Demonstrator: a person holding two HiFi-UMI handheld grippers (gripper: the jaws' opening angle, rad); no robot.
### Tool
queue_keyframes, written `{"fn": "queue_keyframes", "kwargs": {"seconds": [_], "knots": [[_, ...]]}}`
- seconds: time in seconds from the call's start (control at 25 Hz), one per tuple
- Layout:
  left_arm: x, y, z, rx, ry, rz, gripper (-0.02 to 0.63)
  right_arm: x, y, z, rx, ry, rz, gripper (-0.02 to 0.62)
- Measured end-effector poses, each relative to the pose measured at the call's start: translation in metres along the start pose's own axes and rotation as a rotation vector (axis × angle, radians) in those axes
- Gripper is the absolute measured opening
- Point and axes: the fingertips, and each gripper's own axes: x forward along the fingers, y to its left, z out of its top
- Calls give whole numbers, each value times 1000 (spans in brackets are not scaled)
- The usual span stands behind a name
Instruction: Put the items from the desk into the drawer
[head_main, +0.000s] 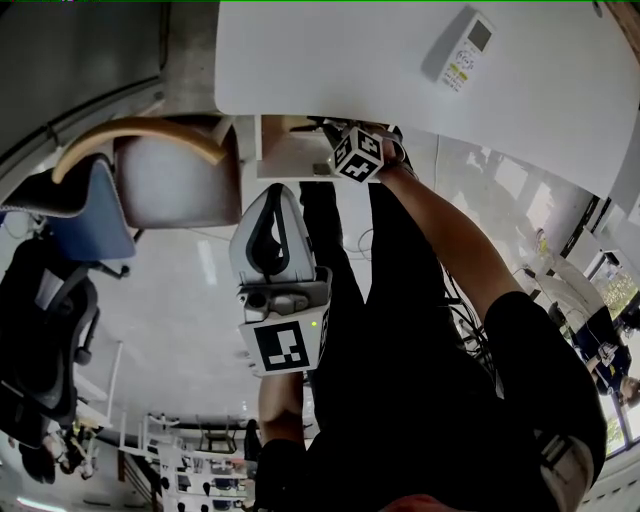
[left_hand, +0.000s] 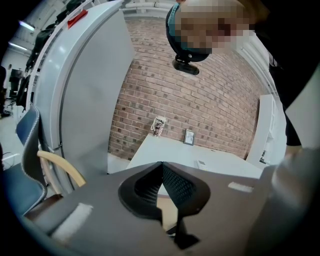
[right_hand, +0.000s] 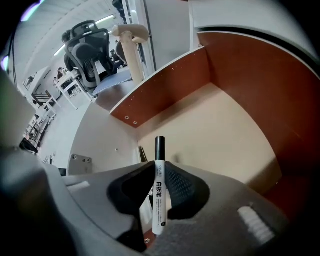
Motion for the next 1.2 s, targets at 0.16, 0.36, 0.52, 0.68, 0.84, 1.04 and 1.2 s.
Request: {"fn": "queue_keyframes", "kwargs": {"seconds": [0.16, 0.36, 0.52, 0.68, 0.84, 1.04, 1.2], "knots": [[-1, 2, -4, -7, 8, 5, 15, 5, 2, -5, 0, 12, -2, 73], [-4, 1, -4, -16, 1, 11, 15, 1, 4, -4, 20, 4, -2, 89], [-7, -3, 0, -13, -10, 8, 15, -10, 0, -1, 77, -28, -21, 67], [-14, -9, 9, -3, -29, 9, 15, -37, -2, 5, 178, -90, -19, 3], [-25, -19, 24, 4, -31, 10, 15, -79, 10, 7, 231, -121, -1, 3], [-28, -22, 50, 30, -90, 14, 15, -125, -4, 35, 273, -212, -16, 3], [-36, -33, 75, 43, -116, -1, 15, -177, -5, 59, 293, -299, -24, 3]]}}
